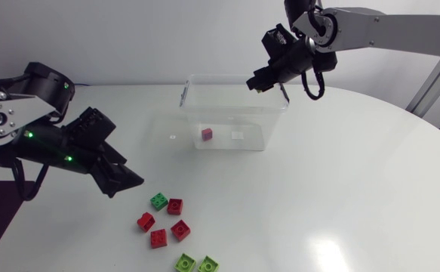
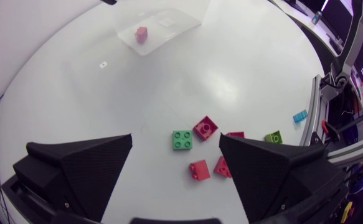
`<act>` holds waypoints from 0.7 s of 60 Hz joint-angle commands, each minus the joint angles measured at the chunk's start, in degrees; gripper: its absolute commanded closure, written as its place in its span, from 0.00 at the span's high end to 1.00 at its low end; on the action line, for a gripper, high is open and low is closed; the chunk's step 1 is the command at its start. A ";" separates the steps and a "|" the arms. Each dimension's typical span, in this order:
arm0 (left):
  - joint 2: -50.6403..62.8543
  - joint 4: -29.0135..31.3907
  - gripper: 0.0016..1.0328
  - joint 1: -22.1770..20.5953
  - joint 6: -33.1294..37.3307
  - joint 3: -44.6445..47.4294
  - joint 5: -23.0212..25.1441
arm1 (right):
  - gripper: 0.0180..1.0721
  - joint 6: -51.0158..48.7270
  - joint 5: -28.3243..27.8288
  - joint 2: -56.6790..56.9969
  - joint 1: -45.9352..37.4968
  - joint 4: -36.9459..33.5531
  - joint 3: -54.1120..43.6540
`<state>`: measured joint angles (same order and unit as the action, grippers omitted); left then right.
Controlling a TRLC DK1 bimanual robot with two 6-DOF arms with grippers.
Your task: Place the duplo bricks in the container
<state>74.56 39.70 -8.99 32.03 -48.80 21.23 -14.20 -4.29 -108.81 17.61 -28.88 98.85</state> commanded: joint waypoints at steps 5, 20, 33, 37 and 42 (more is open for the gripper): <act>-0.82 -0.50 0.95 -0.41 1.63 4.24 0.47 | 0.51 -0.22 0.16 -3.51 -0.91 -0.12 3.63; -0.65 -1.56 0.94 -2.70 1.19 7.93 0.47 | 0.95 -0.13 0.87 -3.16 -0.55 -1.26 3.98; -0.56 -4.11 0.89 -4.89 -0.65 11.97 -2.34 | 0.95 -0.57 2.01 2.73 2.43 -1.88 -2.26; -0.47 -4.63 0.88 -5.51 -1.01 13.11 -3.04 | 0.95 -1.54 2.01 5.54 4.54 -2.05 -5.60; -0.12 -6.57 0.84 -6.65 -1.97 14.52 -4.27 | 0.95 -2.42 2.01 8.80 7.36 -1.97 -9.81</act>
<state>74.46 34.61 -14.61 31.51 -36.23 17.67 -14.85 -2.52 -104.01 22.11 -29.85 93.43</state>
